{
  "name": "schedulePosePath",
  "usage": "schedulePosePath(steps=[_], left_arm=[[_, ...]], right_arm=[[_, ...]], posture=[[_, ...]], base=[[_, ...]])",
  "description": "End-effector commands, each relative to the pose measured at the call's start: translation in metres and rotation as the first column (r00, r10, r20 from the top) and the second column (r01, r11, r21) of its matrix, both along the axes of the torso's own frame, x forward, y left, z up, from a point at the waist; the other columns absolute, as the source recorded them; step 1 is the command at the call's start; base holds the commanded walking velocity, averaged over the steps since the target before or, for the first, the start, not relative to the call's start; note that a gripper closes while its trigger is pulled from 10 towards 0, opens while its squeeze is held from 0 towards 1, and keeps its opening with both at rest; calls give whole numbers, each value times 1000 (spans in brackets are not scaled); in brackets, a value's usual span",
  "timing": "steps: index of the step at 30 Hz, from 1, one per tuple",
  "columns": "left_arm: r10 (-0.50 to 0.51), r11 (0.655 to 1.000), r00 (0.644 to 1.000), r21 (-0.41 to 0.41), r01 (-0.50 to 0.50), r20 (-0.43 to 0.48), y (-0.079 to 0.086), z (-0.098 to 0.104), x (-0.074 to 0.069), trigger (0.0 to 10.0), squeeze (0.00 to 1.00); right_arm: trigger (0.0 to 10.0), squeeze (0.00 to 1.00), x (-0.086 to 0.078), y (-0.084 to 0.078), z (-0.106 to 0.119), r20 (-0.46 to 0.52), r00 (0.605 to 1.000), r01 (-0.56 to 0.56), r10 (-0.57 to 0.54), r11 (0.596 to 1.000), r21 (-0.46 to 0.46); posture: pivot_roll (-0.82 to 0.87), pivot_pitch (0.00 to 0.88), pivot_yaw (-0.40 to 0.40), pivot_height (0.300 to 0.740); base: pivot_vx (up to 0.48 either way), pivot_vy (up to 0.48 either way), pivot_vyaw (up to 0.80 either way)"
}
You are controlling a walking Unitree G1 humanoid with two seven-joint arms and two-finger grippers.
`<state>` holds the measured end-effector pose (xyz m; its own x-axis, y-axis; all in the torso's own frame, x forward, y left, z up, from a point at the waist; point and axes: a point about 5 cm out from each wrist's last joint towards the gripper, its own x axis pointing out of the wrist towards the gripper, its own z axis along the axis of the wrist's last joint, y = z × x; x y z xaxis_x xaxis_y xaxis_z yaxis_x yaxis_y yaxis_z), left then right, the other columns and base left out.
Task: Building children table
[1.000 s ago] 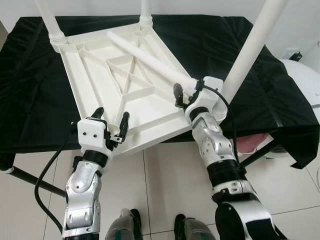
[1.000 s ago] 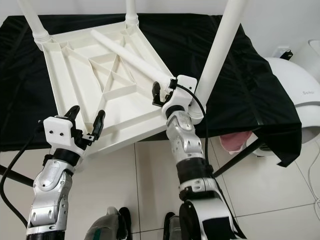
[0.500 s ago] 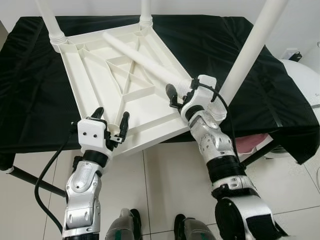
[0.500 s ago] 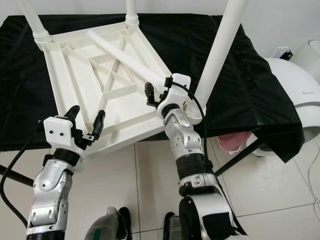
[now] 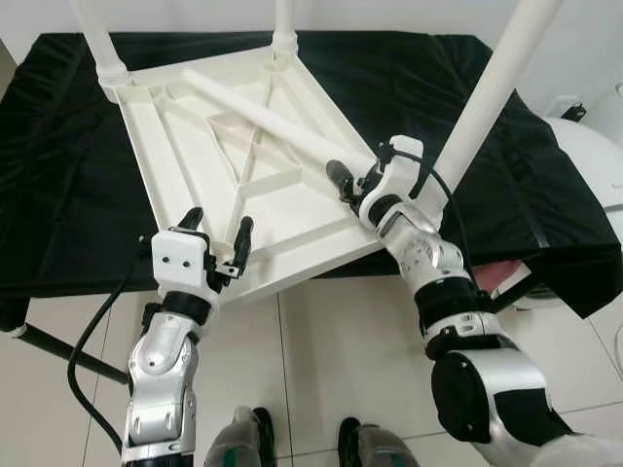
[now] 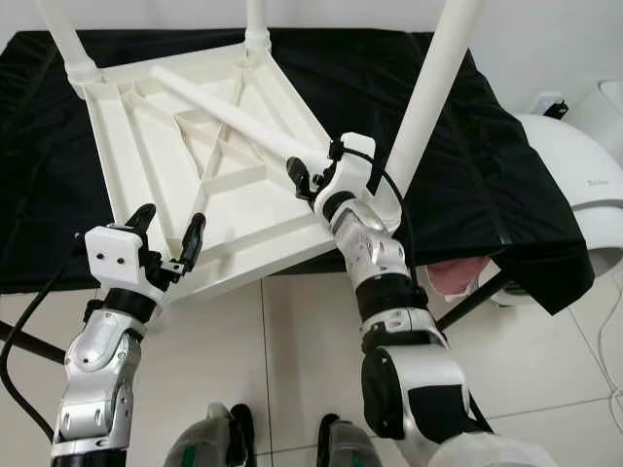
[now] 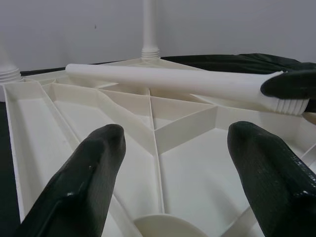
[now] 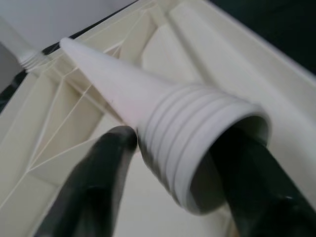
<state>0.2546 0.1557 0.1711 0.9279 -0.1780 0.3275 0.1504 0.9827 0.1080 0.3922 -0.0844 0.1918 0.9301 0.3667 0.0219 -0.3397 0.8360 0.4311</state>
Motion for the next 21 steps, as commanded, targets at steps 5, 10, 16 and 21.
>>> schedulePosePath(steps=[5, 10, 16, 21], left_arm=[[127, 990, 992, -67, -127, 2, 4, 3, -1, 10000, 0], [131, 989, 991, -68, -130, 2, 4, 3, -1, 10000, 0], [130, 989, 992, -70, -130, -2, 4, 3, -2, 10000, 0], [129, 989, 992, -72, -129, -7, 4, 3, -1, 10000, 0]], right_arm=[[0, 0, -1, 3, -11, -47, 996, -77, 78, 997, 29], [0, 0, -2, 0, -9, -6, 993, -120, 121, 990, 81], [2941, 0, -8, -7, -14, 48, 986, -166, 161, 978, 123], [10000, 0, -13, -9, -16, 116, 977, -194, 179, 972, 132]], posture=[[59, 154, -43, 740], [58, 163, -41, 740], [59, 169, -37, 740], [57, 169, -34, 740]], base=[[0, 0, 0], [0, 0, 0], [0, 0, 0], [0, 0, 0]])
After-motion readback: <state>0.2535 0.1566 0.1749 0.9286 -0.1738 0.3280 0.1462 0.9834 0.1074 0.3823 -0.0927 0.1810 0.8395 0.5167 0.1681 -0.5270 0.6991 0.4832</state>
